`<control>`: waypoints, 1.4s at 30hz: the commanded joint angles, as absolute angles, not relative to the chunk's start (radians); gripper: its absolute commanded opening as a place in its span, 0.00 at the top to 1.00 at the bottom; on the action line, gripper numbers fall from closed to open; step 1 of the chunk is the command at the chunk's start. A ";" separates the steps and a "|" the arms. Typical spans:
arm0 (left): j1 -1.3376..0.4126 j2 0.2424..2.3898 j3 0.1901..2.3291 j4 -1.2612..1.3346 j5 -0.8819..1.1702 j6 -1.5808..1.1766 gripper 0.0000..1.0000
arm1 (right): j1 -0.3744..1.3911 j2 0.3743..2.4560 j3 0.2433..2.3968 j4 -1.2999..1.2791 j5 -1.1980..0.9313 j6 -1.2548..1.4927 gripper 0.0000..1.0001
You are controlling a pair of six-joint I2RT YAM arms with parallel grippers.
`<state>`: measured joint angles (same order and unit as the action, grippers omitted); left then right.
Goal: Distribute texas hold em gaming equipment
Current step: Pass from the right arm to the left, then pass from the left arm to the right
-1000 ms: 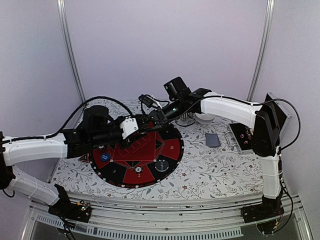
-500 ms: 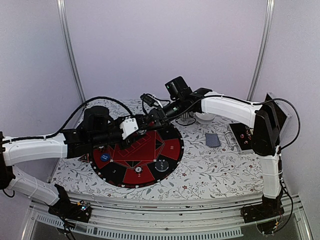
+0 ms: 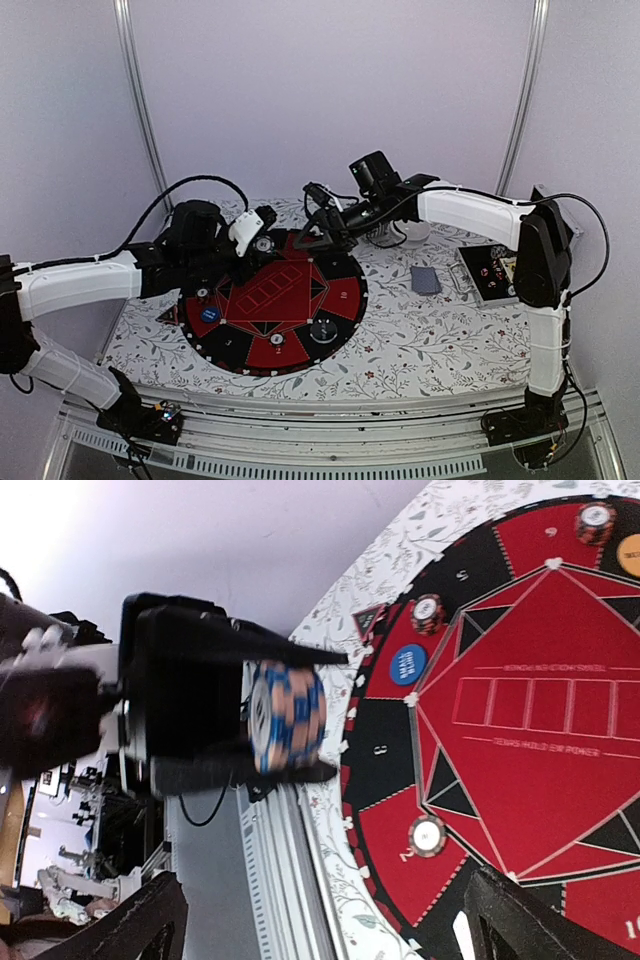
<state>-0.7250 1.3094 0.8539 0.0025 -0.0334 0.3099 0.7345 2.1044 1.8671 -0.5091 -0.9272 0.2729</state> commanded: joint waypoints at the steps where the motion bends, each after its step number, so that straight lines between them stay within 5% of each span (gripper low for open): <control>1: -0.602 1.318 0.824 -0.042 -0.120 -0.026 1.00 | 0.671 2.002 1.807 -0.481 -0.799 0.270 0.01; 11: -0.292 1.377 0.756 0.041 -0.287 -0.274 1.00 | 0.637 1.942 1.735 -0.482 -0.728 0.231 0.01; 20: -0.129 1.581 0.806 0.045 -0.226 -0.391 1.00 | 0.626 1.916 1.702 -0.484 -0.729 0.211 0.01; 26: -0.133 1.624 0.782 0.019 -0.182 -0.510 1.00 | 0.623 1.916 1.694 -0.482 -0.733 0.209 0.01; 42: -0.209 1.731 0.808 -0.049 -0.508 -0.751 1.00 | 0.621 1.902 1.686 -0.486 -0.756 0.199 0.01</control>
<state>-0.1776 1.7191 0.7647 -0.0185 -0.3870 -0.6746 0.6270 1.9587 1.6985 -0.4931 -0.7387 0.2161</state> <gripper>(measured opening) 0.393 0.989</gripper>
